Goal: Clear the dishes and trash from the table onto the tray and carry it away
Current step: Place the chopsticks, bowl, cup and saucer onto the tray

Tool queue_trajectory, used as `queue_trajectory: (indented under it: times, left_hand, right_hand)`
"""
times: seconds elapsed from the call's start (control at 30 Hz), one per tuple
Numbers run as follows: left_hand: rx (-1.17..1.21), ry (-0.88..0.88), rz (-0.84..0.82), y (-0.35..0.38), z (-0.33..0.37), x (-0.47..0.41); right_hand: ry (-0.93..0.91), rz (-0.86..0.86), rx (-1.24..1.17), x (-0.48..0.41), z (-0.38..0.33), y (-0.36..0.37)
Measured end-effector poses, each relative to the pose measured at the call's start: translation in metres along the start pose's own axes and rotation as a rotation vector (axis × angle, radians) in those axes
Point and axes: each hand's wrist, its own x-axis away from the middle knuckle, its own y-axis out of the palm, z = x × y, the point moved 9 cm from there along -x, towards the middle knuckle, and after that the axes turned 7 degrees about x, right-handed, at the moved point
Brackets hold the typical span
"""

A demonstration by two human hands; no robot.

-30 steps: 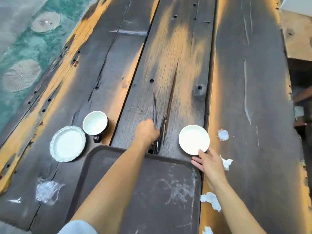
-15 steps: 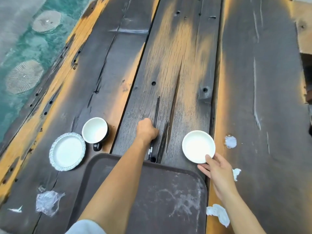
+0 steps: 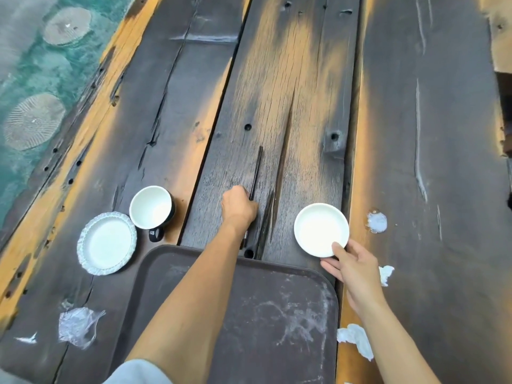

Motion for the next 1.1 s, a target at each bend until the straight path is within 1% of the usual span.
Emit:
queue_trajectory:
  times: [0.17, 0.33, 0.5, 0.8, 0.9, 1.1]
  left_hand:
    - [-0.024, 0.086, -0.023, -0.002, 0.013, 0.002]
    - [0.061, 0.228, -0.031, -0.025, 0.03, 0.012]
    - [0.06, 0.357, -0.145, -0.046, 0.03, 0.043]
    - [-0.213, 0.508, -0.301, -0.067, -0.016, 0.101]
    - [-0.342, 0.579, -0.334, -0.059, -0.032, 0.115]
    - [-0.557, 0.66, -0.393, -0.031, -0.076, 0.136]
  right_hand:
    - [0.001, 0.02, 0.036, -0.007, -0.002, -0.003]
    - [-0.029, 0.041, 0.071, -0.007, -0.009, -0.005]
    - [-0.023, 0.083, 0.03, 0.012, -0.013, -0.009]
    - [-0.083, 0.167, -0.057, 0.089, -0.024, -0.019]
    - [-0.073, 0.2, -0.094, 0.112, -0.013, -0.02]
    - [-0.011, 0.217, -0.094, 0.139, 0.021, -0.014]
